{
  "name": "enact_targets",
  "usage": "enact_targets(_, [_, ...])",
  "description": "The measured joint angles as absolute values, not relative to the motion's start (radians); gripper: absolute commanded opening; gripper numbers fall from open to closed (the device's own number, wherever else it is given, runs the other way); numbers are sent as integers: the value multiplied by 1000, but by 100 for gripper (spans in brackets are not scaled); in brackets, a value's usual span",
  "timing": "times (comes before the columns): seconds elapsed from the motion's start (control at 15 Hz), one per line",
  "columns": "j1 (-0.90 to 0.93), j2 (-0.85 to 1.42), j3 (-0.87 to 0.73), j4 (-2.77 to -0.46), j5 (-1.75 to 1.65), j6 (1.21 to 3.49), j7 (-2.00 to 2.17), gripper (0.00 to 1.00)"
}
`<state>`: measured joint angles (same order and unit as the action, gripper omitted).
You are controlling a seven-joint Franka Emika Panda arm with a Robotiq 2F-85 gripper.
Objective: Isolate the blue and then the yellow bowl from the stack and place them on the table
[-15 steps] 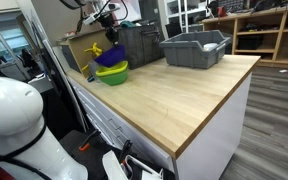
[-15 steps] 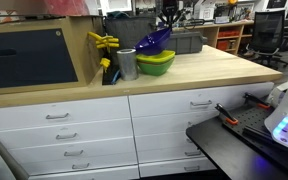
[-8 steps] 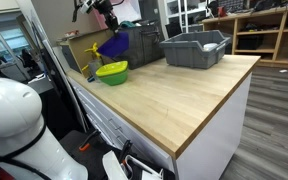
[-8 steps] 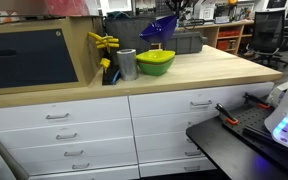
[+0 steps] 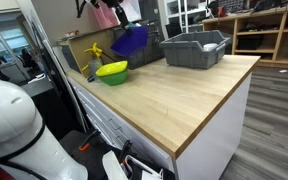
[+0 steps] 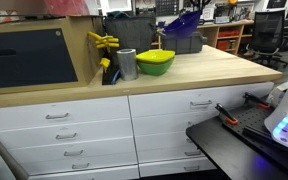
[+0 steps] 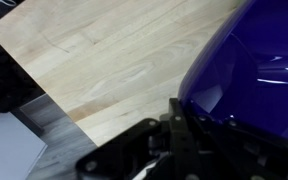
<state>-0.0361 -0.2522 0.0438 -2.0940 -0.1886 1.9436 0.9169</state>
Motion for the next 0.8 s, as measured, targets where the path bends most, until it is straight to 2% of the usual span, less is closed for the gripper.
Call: enact_targets(0.8, [-111,-327,-56,-2323,76,2088,955,1])
